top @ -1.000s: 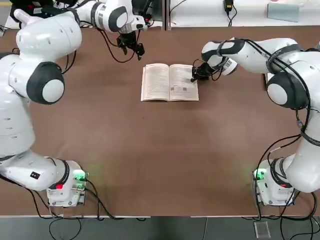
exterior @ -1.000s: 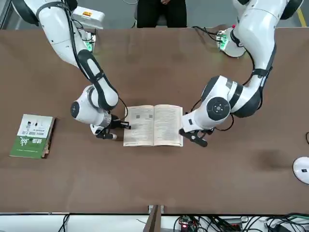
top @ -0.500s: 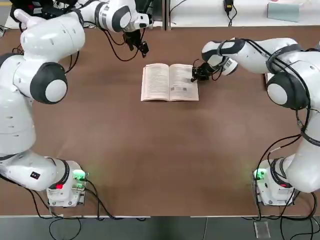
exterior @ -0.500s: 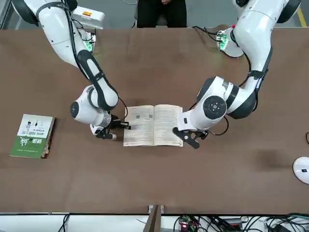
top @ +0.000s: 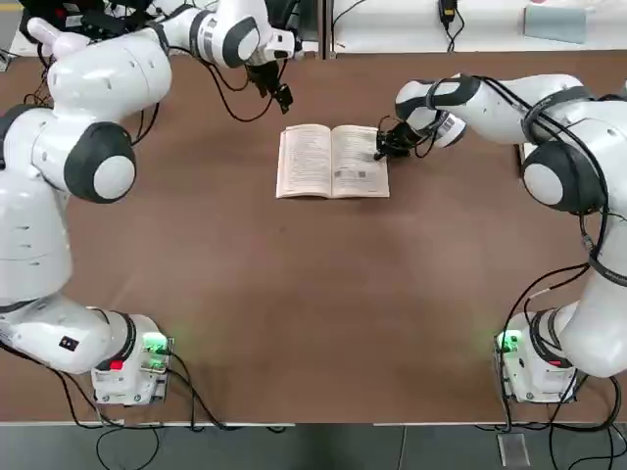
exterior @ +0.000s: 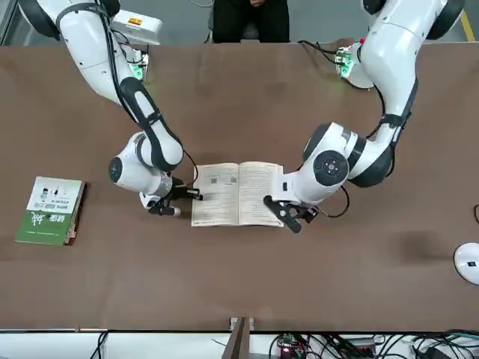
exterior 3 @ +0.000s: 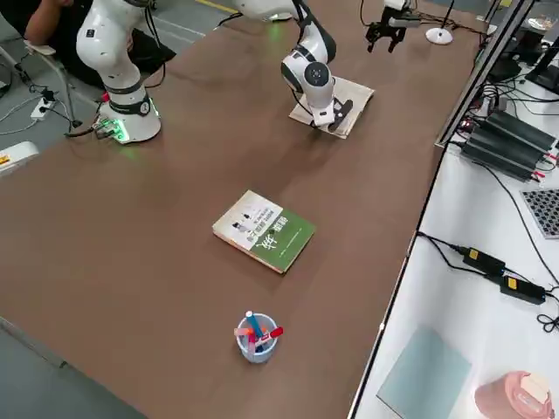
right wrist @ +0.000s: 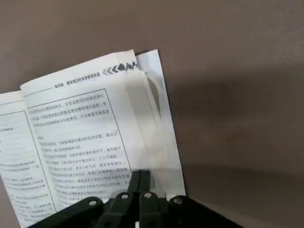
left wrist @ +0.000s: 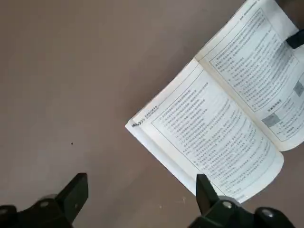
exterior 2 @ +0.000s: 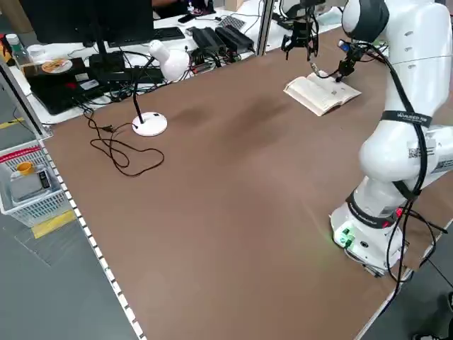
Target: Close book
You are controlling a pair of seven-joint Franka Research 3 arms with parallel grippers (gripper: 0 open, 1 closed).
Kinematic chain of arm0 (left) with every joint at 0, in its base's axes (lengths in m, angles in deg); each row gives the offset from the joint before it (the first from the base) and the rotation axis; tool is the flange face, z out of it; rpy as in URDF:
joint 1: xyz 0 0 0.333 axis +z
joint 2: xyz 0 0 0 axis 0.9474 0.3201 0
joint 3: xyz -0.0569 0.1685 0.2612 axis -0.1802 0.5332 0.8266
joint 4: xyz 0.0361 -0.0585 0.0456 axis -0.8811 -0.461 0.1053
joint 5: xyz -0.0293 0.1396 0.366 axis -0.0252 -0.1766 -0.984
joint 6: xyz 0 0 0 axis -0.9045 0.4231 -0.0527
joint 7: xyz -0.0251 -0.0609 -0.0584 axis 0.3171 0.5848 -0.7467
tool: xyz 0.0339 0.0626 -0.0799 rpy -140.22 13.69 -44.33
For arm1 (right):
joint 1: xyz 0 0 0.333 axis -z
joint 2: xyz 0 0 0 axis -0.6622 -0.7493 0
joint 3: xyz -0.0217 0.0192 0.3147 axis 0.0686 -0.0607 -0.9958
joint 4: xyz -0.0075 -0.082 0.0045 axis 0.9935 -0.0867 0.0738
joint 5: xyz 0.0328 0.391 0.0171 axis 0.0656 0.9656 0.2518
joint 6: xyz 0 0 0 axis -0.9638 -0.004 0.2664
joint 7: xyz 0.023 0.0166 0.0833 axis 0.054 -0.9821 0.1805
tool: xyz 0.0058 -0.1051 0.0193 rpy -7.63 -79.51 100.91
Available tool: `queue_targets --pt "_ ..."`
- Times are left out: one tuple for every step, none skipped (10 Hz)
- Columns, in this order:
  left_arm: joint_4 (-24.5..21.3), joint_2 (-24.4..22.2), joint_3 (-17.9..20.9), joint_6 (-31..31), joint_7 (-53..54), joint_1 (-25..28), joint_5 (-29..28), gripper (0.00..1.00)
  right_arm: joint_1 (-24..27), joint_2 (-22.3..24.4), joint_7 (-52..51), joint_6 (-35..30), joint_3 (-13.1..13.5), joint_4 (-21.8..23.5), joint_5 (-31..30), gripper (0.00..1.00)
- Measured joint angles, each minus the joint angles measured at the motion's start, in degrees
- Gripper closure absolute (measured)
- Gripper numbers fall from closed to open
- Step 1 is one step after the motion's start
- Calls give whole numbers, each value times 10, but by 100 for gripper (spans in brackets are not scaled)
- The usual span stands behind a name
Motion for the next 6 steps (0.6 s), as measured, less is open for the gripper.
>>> queue_targets --pt "0 3 -2 6 8 -2 0 0 0 0 0 0 0 0 0 99" --pt "0 7 -2 12 10 -6 0 0 0 0 0 0 0 0 0 99" --pt "0 10 -2 16 10 -10 0 0 0 0 0 0 0 0 0 99" --pt "1 13 -3 19 10 -13 0 0 0 0 0 0 0 0 0 99" --pt "1 16 -3 21 10 -15 0 0 0 0 0 0 0 0 0 99" --pt "1 20 -6 22 10 -16 0 0 0 0 0 0 0 0 1 99"
